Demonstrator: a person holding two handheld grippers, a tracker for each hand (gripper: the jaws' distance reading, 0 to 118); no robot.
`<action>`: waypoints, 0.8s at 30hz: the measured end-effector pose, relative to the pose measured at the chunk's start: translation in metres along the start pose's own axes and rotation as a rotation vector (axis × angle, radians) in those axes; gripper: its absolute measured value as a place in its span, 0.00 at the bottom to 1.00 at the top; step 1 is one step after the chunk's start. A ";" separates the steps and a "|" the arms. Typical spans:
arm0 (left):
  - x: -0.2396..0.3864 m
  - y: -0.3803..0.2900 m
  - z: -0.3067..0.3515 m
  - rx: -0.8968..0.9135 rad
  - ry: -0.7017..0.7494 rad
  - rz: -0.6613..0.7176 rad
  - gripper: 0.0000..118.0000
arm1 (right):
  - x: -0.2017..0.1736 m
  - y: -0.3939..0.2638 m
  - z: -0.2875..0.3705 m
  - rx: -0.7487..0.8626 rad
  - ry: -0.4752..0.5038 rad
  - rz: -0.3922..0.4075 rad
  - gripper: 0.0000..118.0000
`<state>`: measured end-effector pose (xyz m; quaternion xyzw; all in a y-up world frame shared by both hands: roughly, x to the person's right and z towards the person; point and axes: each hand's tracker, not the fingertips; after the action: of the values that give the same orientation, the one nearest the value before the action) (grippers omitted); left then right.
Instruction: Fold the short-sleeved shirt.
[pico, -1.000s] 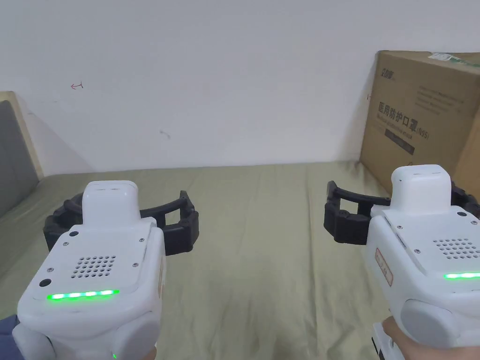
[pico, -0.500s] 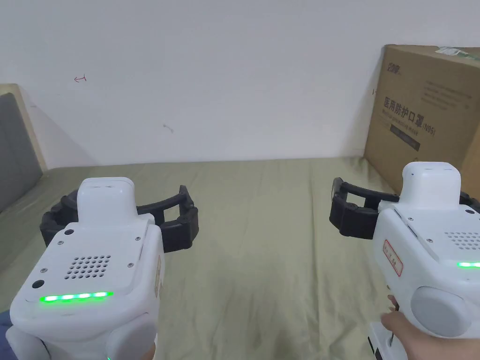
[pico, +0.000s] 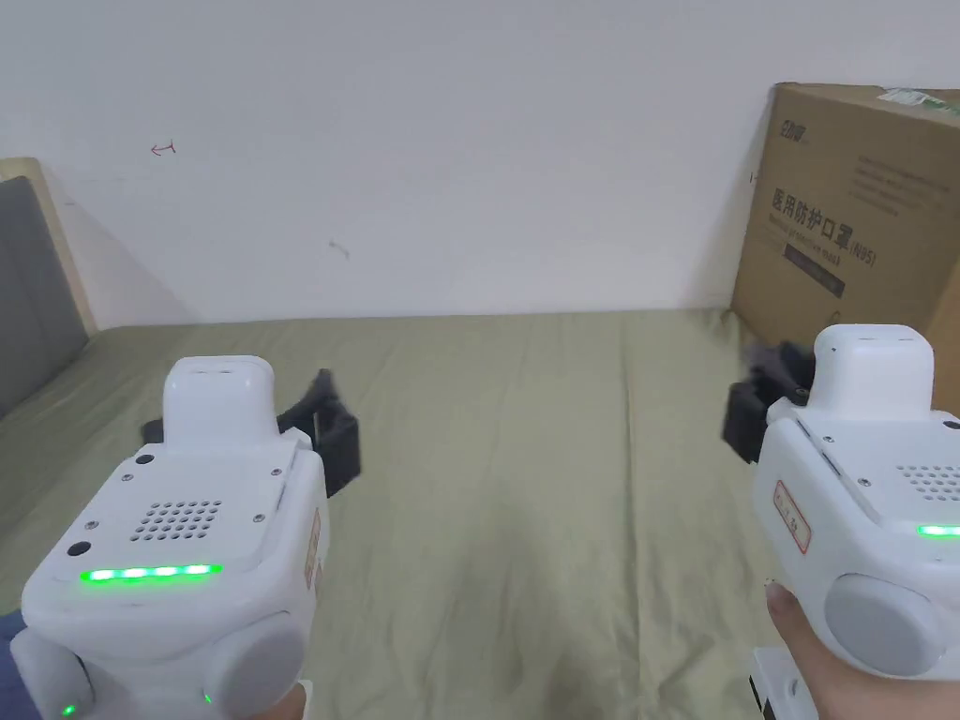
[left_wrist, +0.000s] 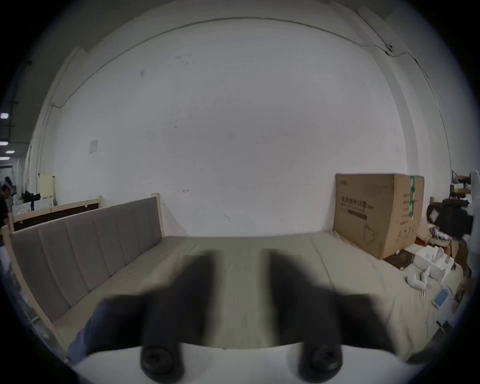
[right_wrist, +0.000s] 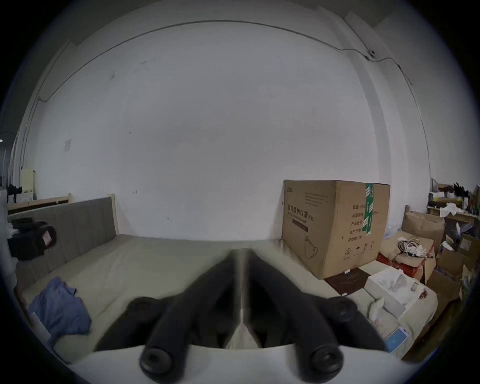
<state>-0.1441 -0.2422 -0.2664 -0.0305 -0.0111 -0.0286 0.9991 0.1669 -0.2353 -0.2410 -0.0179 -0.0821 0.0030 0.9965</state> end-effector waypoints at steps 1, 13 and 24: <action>0.001 -0.001 -0.004 -0.032 -0.020 -0.011 0.00 | 0.000 -0.002 -0.003 -0.025 0.002 0.011 0.00; 0.006 -0.008 -0.002 -0.019 -0.043 -0.013 0.00 | 0.008 -0.010 -0.002 -0.050 0.029 -0.050 0.00; -0.136 -0.023 0.055 -0.110 0.284 0.118 0.00 | -0.109 -0.017 -0.020 -0.104 0.336 -0.052 0.00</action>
<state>-0.2824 -0.2536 -0.2130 -0.0814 0.1335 0.0255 0.9874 0.0624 -0.2537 -0.2785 -0.0677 0.0849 -0.0300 0.9936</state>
